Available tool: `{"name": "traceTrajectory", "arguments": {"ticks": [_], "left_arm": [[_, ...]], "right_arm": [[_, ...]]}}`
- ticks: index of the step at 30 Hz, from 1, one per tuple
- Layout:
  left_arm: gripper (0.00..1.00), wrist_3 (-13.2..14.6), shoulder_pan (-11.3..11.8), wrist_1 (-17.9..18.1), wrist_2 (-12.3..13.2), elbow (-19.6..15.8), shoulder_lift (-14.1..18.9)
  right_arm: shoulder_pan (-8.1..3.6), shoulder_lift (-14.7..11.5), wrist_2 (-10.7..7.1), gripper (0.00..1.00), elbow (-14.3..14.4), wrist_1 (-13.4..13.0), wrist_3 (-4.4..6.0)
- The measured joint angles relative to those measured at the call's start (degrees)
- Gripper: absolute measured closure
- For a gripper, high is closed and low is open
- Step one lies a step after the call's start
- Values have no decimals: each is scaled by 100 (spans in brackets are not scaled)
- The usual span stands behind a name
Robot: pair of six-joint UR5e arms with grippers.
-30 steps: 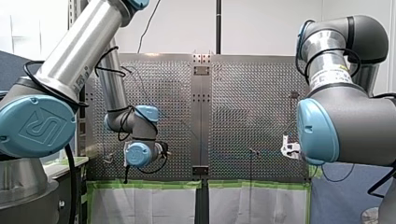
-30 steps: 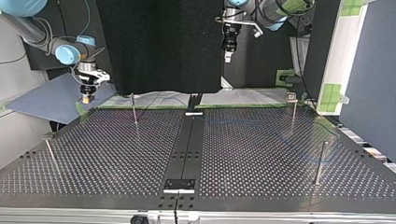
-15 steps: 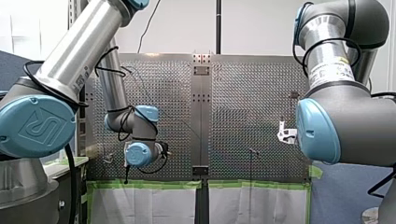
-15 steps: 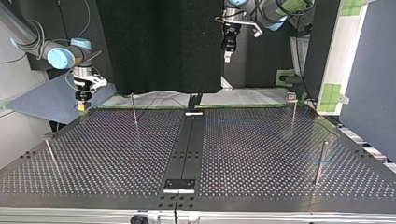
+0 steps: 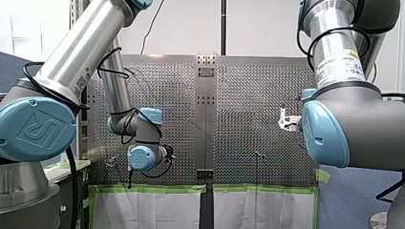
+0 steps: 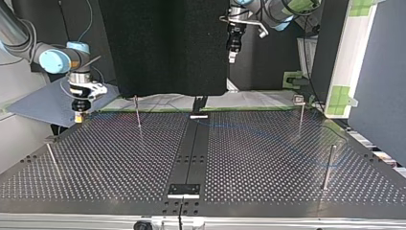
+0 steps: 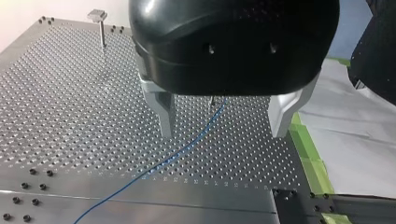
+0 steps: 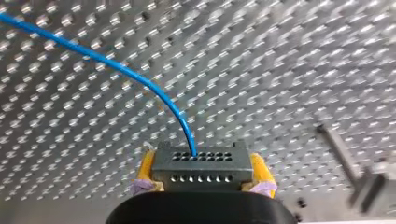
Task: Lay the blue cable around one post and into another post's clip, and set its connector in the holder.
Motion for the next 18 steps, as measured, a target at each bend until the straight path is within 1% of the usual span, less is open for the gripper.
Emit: {"name": "traceTrajectory", "arguments": {"ticks": [11, 16, 18], "left_arm": [[0, -3, -59, 0, -7, 1, 0], [0, -3, -74, 0, -2, 1, 0], [0, -3, -75, 0, -6, 1, 0]], "right_arm": [[165, -588, 10, 100, -1, 77, -3], [237, -828, 10, 100, 1, 202, 18], [255, -884, 6, 100, 0, 241, 23]]}}
